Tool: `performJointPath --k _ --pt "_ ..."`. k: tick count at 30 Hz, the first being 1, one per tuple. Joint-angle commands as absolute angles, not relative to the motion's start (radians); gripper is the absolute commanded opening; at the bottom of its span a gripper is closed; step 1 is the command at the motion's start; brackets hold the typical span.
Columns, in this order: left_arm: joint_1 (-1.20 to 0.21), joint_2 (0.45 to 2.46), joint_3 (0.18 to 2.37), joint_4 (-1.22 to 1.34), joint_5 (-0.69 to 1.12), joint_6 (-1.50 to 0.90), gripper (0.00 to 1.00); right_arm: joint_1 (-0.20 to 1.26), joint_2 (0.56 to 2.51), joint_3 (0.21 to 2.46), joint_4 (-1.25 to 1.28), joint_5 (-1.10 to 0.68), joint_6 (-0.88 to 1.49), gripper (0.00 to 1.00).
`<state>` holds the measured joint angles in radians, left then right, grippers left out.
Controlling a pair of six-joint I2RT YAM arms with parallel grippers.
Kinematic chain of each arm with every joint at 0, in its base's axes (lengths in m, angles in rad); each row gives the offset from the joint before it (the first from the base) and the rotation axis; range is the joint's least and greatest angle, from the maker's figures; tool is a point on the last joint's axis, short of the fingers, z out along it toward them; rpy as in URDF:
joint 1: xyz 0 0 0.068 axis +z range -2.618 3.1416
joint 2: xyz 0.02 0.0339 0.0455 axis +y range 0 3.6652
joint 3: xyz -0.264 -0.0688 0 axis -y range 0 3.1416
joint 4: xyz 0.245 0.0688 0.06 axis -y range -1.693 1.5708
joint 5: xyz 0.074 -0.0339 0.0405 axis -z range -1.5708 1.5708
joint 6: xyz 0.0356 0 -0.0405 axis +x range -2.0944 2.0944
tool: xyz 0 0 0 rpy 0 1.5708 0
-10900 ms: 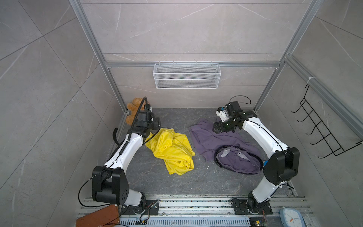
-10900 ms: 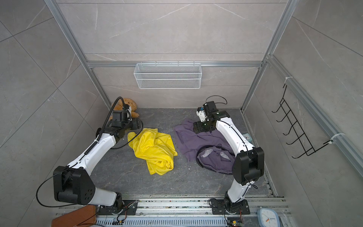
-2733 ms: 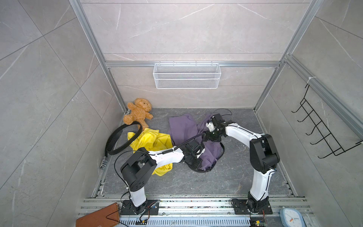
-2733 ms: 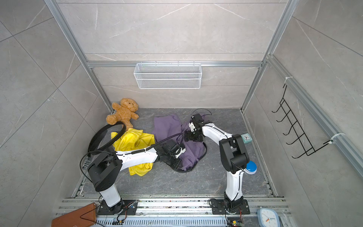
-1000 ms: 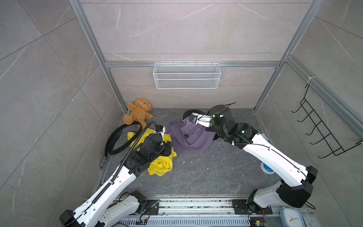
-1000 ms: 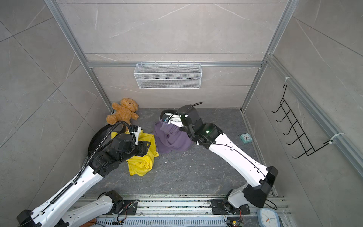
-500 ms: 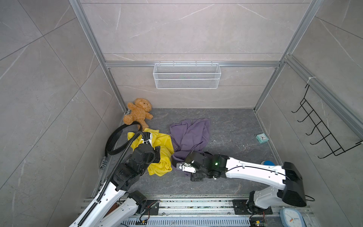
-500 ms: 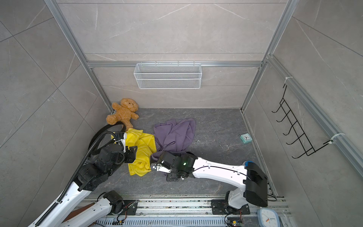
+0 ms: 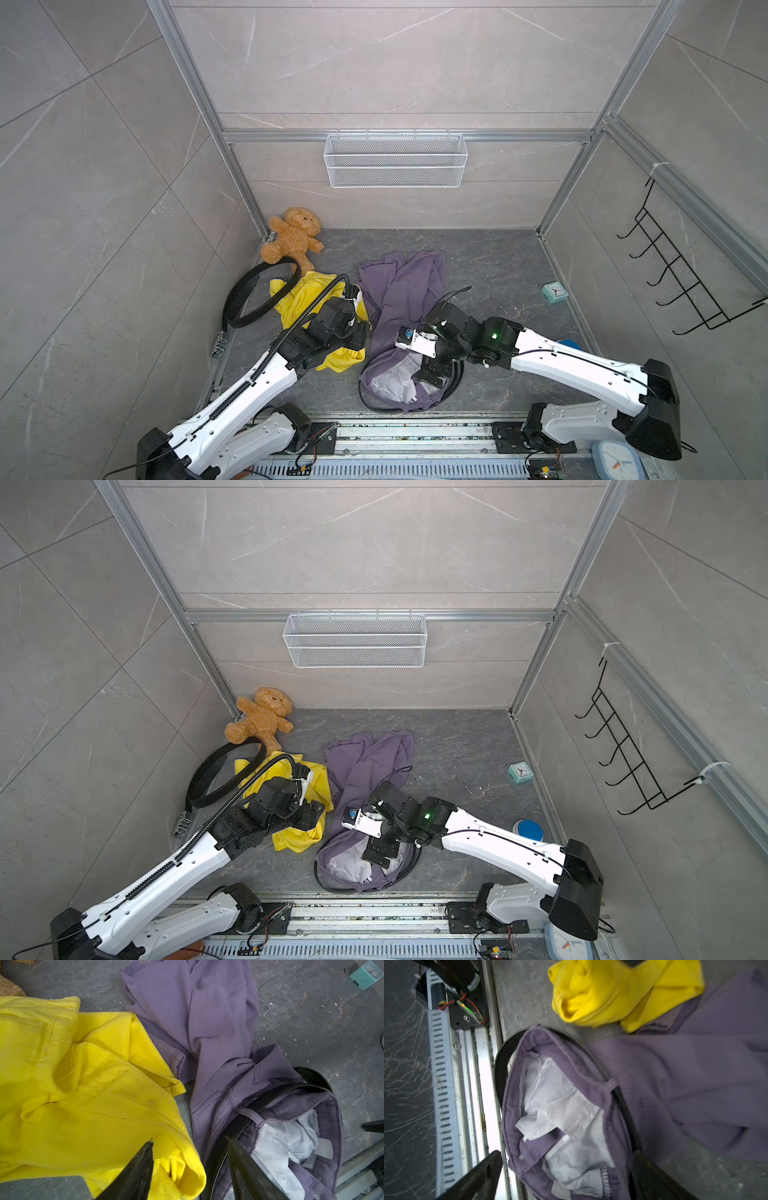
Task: Remove the belt from the trousers
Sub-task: Adjust the trousers at the center of the board, then remove the belt from the trousers.
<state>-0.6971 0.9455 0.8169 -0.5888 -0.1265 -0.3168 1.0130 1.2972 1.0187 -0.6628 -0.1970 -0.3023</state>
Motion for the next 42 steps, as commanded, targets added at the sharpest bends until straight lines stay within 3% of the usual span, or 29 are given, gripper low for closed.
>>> performJointPath --k 1,8,12,19,22,25,27,28,33,42 --pt "-0.711 0.914 0.842 -0.584 -0.071 -0.293 0.59 1.012 1.274 0.949 -0.631 -0.258 -0.265 0.96" --pt "-0.847 0.898 0.805 -0.687 -0.083 -0.365 0.59 1.130 1.331 0.899 -0.675 -0.186 -0.225 0.93" --pt "-0.853 0.848 0.794 -0.701 -0.132 -0.401 0.59 1.202 1.393 0.858 -0.620 -0.101 -0.186 0.93" --pt "-0.853 0.785 0.800 -0.768 -0.178 -0.420 0.59 1.220 1.593 0.918 -0.630 -0.072 -0.180 0.81" --pt "-0.853 0.749 0.807 -0.795 -0.198 -0.423 0.59 1.226 1.656 0.951 -0.666 -0.081 -0.189 0.66" --pt "-0.853 0.731 0.807 -0.808 -0.179 -0.416 0.59 1.222 1.660 0.961 -0.681 -0.133 -0.212 0.26" --pt "-0.854 0.726 0.807 -0.807 -0.146 -0.396 0.59 1.199 1.592 0.962 -0.685 -0.202 -0.242 0.10" --pt "-0.855 0.721 0.809 -0.802 -0.138 -0.383 0.59 1.163 1.545 0.968 -0.693 -0.257 -0.256 0.07" --pt "-0.885 0.660 0.856 -0.706 -0.210 -0.231 0.70 0.969 1.415 1.142 -0.893 -0.574 -0.359 0.05" --pt "-0.997 0.664 0.792 -0.377 -0.358 0.221 0.83 0.790 1.521 1.504 -1.310 -0.809 -0.577 0.04"
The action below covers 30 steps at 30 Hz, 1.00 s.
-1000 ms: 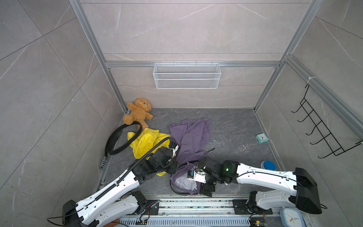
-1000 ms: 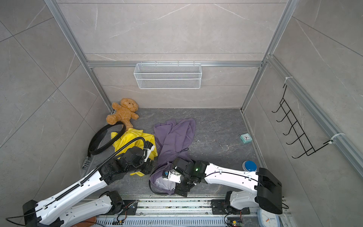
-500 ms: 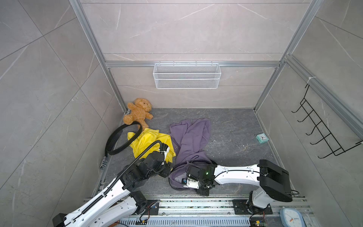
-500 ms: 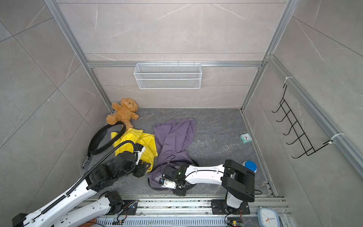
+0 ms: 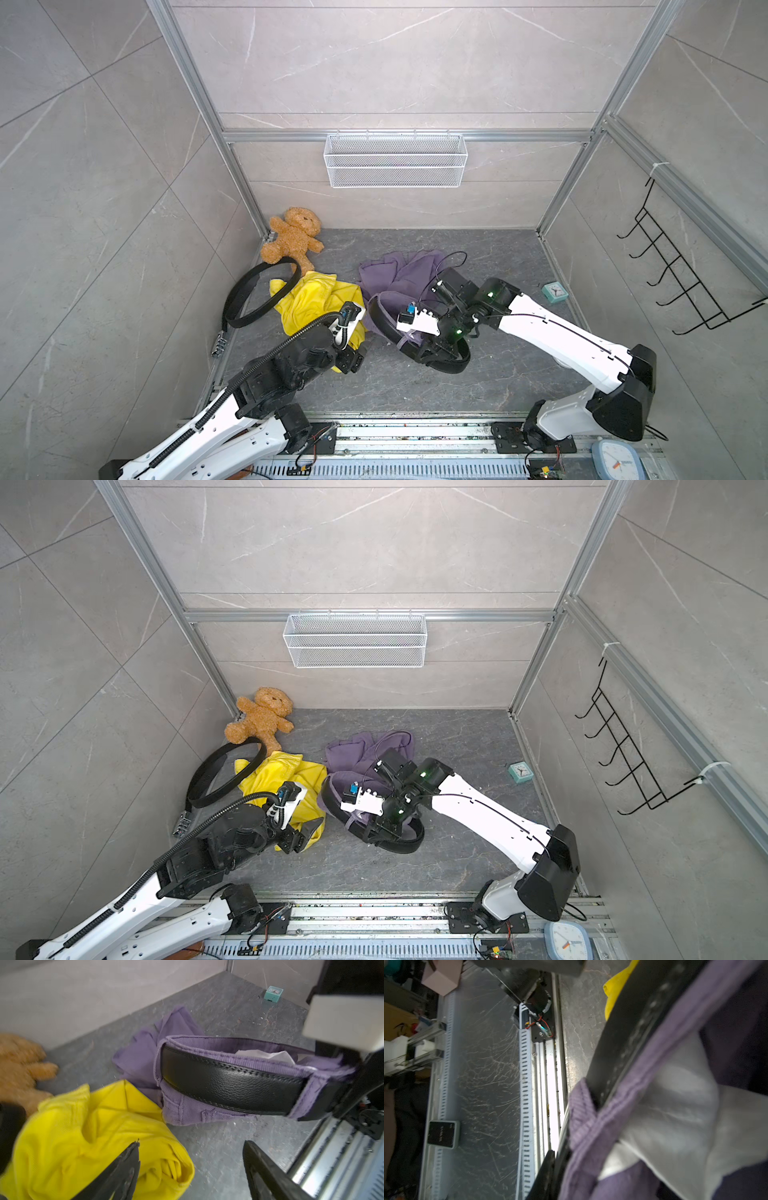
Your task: Remove the belt from the trousers
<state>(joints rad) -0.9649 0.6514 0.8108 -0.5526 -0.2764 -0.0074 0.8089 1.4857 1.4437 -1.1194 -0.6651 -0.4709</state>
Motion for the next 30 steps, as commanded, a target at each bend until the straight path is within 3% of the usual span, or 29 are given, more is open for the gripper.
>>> performJointPath --k 1,9,16,22,25,30 --pt "-1.010 0.665 0.774 -0.332 -0.363 0.281 0.84 0.785 1.523 1.514 -1.313 -0.824 -0.578 0.04" --pt "-1.038 0.719 0.704 -0.125 -0.305 0.705 0.90 0.766 1.566 1.620 -1.413 -0.905 -0.620 0.05" --pt "-1.085 0.753 0.669 -0.045 -0.265 0.888 0.86 0.758 1.577 1.632 -1.433 -0.932 -0.629 0.05" --pt "-1.098 0.829 0.700 -0.063 -0.180 0.848 0.41 0.729 1.588 1.633 -1.441 -0.977 -0.650 0.07" --pt "-1.099 0.851 0.741 -0.126 -0.177 0.773 0.00 0.705 1.583 1.617 -1.407 -0.930 -0.605 0.16" --pt "-1.096 0.950 0.911 -0.439 -0.240 0.527 0.00 0.586 1.503 1.535 -1.230 -0.682 -0.393 0.56"
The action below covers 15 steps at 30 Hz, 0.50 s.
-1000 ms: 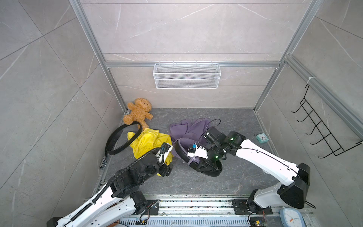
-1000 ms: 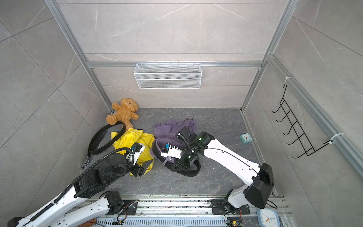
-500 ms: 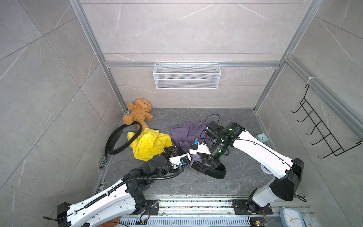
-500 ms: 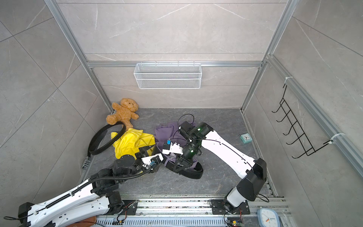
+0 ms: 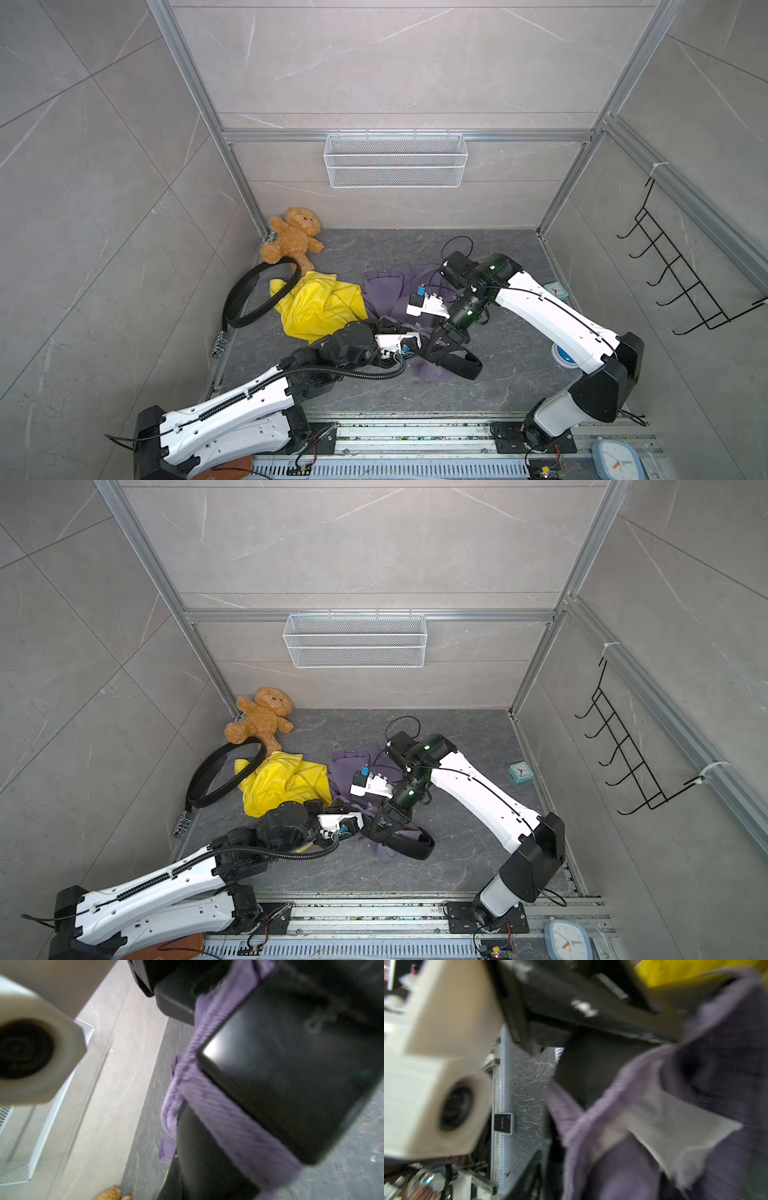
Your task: Remove the belt from the trousers
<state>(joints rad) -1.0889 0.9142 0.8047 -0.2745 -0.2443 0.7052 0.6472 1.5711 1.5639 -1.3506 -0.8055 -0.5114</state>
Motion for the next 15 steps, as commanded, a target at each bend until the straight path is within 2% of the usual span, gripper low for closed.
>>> performJointPath --k 1,3,5,9,12,15 --pt "-1.095 0.977 0.945 -0.515 -0.237 0.457 0.00 0.575 1.460 1.504 -1.175 -0.626 -0.359 0.63" --pt "-1.095 1.001 0.973 -0.594 -0.193 0.333 0.00 0.575 1.355 1.421 -1.057 -0.540 -0.314 0.74" --pt "-1.091 1.021 0.980 -0.621 -0.163 0.210 0.00 0.608 1.246 1.316 -0.929 -0.436 -0.278 0.80" --pt "-1.082 1.109 1.056 -0.726 -0.153 0.020 0.00 0.742 1.054 1.075 -0.679 -0.293 -0.193 0.82" --pt "-1.035 1.162 1.105 -0.790 -0.130 -0.065 0.00 0.907 0.928 0.897 -0.498 -0.136 -0.127 0.83" --pt "-0.983 1.189 1.143 -0.823 -0.078 -0.103 0.00 1.038 0.885 0.816 -0.404 0.012 -0.085 0.84"
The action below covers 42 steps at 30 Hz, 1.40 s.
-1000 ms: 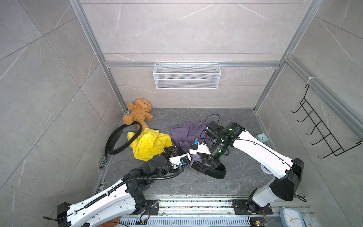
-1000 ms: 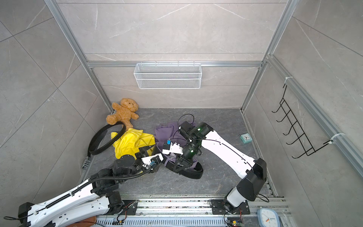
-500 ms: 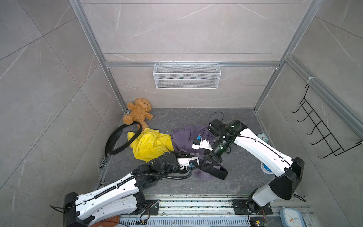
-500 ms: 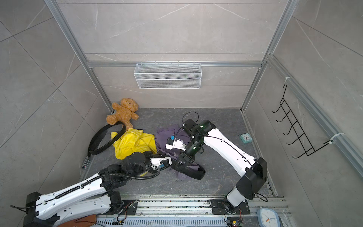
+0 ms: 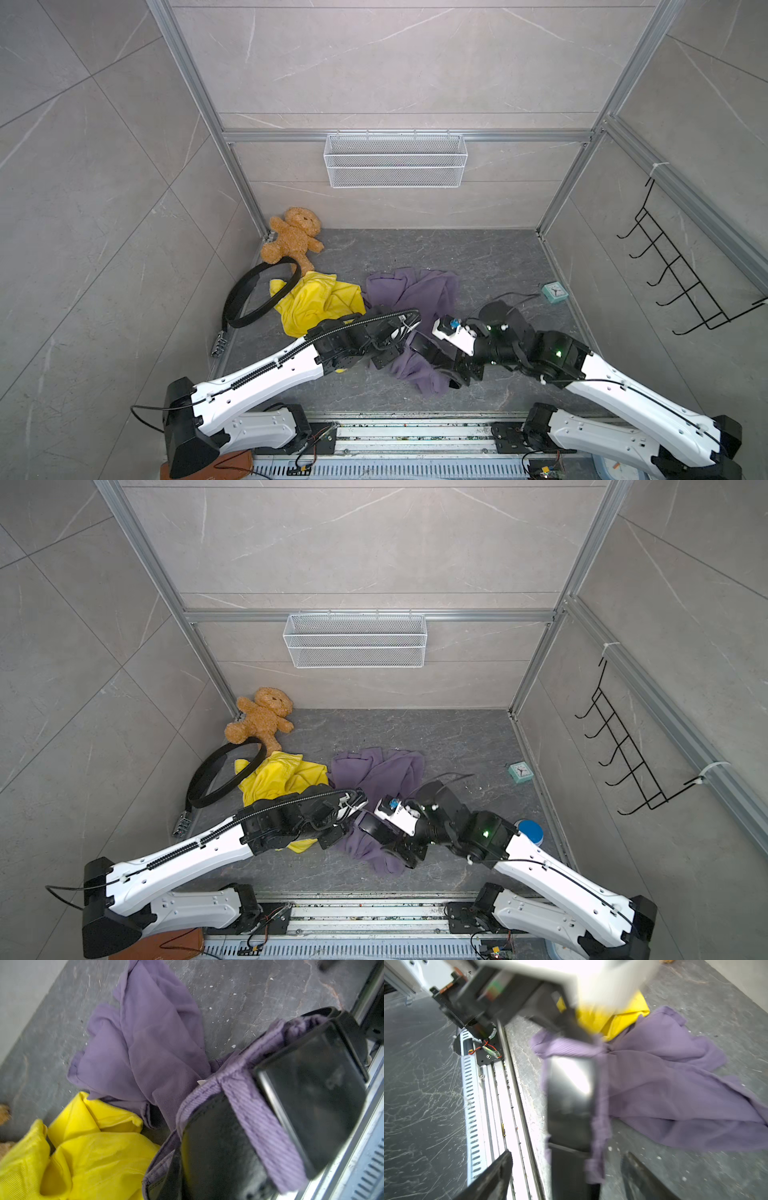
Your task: Remove the belt from the trousers
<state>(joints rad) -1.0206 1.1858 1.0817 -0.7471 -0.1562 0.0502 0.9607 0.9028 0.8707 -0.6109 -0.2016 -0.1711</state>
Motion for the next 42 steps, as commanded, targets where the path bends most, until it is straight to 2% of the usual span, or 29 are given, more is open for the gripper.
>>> performJointPath --k 1,4,7,9,10,12,14,17,19,22,24,27,30,31,32,33,36,38,40,42 --pt "-0.969 1.190 1.151 -0.823 -0.052 -0.107 0.00 1.083 0.900 0.810 -0.397 0.092 -0.085 0.84" --pt "-0.944 1.210 1.182 -0.839 0.015 -0.118 0.00 1.193 1.007 0.823 -0.367 0.349 -0.149 0.85" --pt "-0.943 1.244 1.215 -0.891 0.073 -0.124 0.00 1.201 1.094 0.834 -0.263 0.417 -0.216 0.84" --pt "-0.943 1.233 1.191 -0.869 0.114 -0.147 0.00 1.195 1.123 0.824 -0.186 0.391 -0.262 0.83" --pt "-0.943 1.214 1.167 -0.849 0.122 -0.164 0.00 1.180 1.138 0.824 -0.171 0.373 -0.265 0.79" --pt "-0.943 1.167 1.120 -0.809 0.130 -0.193 0.00 1.136 1.144 0.819 -0.172 0.325 -0.250 0.65" --pt "-0.943 1.127 1.081 -0.794 0.140 -0.203 0.00 1.109 1.120 0.783 -0.146 0.289 -0.265 0.57" --pt "-0.944 1.096 1.041 -0.767 0.218 -0.191 0.00 1.069 1.121 0.771 -0.129 0.212 -0.305 0.54" --pt "-0.942 1.078 1.010 -0.737 0.257 -0.178 0.00 1.051 1.152 0.783 -0.123 0.138 -0.347 0.56" --pt "-0.934 1.049 0.968 -0.709 0.277 -0.150 0.00 1.040 1.206 0.798 -0.101 0.063 -0.387 0.71" --pt "-0.917 1.042 0.947 -0.706 0.313 -0.135 0.00 1.023 1.218 0.779 -0.051 0.061 -0.400 0.69" --pt "-0.894 1.017 0.908 -0.696 0.306 -0.139 0.00 0.965 1.208 0.795 -0.077 -0.052 -0.410 0.48" --pt "-0.862 1.003 0.896 -0.725 0.235 -0.136 0.00 0.951 1.221 0.889 -0.271 -0.125 -0.453 0.35" --pt "-0.860 0.998 0.898 -0.731 0.204 -0.133 0.00 0.948 1.233 0.925 -0.348 -0.142 -0.466 0.27" --pt "-0.859 0.991 0.899 -0.728 0.171 -0.134 0.01 0.944 1.250 0.967 -0.429 -0.165 -0.471 0.09" --pt "-0.860 0.984 0.899 -0.719 0.157 -0.128 0.04 0.939 1.270 1.008 -0.498 -0.195 -0.481 0.00" --pt "-0.860 0.986 0.908 -0.700 0.125 -0.110 0.16 0.933 1.325 1.108 -0.655 -0.247 -0.492 0.00" --pt "-0.859 0.982 0.919 -0.700 0.086 -0.104 0.33 0.930 1.332 1.133 -0.686 -0.254 -0.486 0.00" --pt "-0.859 0.951 0.920 -0.698 0.021 -0.088 0.44 0.926 1.316 1.132 -0.678 -0.238 -0.471 0.00" --pt "-0.859 0.886 0.904 -0.672 -0.044 -0.084 0.49 0.921 1.303 1.134 -0.675 -0.225 -0.459 0.00"
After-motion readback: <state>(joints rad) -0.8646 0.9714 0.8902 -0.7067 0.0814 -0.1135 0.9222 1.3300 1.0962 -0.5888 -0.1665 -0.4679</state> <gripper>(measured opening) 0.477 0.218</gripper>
